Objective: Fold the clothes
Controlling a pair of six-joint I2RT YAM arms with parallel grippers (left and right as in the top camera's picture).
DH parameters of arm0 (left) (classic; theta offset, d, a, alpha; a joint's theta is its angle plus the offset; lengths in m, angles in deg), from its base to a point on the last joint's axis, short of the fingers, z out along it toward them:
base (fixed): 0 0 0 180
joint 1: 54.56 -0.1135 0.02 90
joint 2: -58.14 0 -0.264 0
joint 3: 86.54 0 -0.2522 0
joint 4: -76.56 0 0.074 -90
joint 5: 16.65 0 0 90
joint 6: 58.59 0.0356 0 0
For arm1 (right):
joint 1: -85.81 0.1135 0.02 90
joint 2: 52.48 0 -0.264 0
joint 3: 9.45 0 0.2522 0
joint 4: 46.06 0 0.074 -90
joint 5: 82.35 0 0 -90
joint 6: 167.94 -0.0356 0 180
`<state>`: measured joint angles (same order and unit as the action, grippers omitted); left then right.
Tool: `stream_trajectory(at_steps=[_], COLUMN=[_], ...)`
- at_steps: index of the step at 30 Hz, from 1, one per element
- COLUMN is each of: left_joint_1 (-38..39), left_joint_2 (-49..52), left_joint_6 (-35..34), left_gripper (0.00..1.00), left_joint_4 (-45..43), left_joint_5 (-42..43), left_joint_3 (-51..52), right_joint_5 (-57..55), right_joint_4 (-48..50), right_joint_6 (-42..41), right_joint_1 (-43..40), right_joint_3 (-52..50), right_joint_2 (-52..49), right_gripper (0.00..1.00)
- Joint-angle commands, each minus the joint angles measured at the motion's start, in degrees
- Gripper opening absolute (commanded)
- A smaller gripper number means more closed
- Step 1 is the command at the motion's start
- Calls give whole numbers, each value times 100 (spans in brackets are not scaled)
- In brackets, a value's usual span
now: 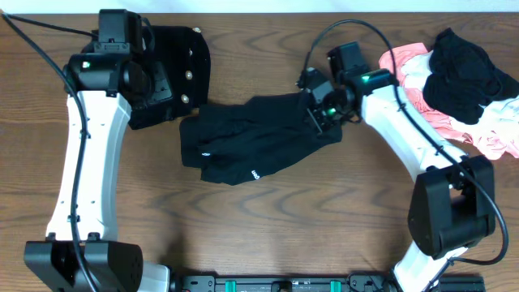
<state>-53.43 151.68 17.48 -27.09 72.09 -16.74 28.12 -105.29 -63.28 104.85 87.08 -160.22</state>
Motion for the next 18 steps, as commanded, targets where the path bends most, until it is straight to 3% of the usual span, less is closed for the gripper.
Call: stream_trajectory(at_steps=[1,8,9,10,12,15,18], left_joint_1=[-20,-20,-20,-20,-20,-20,-20], left_joint_2=[-96,-96,-96,-96,-96,-96,-96], left_joint_6=[-74,-74,-74,-74,-74,-74,-74], left_gripper=[56,56,55,56,55,56,56], left_joint_4=[7,28,31,31,28,26,28], left_joint_5=[79,79,79,79,79,79,79], left_joint_3=[-39,-39,-39,-39,-39,-39,-39], right_joint_5=[-76,-208,-205,-205,-203,-179,-181], right_joint_4=[177,262,264,262,245,245,173], right_joint_6=[127,170,170,168,168,168,166], right_joint_1=[278,623,658,693,732,750,739], right_joint_3=[70,70,70,70,72,96,192], right_joint_2=[37,-313,-365,-398,-398,-317,-238], right_gripper=[1,1,6,18,23,72,86])
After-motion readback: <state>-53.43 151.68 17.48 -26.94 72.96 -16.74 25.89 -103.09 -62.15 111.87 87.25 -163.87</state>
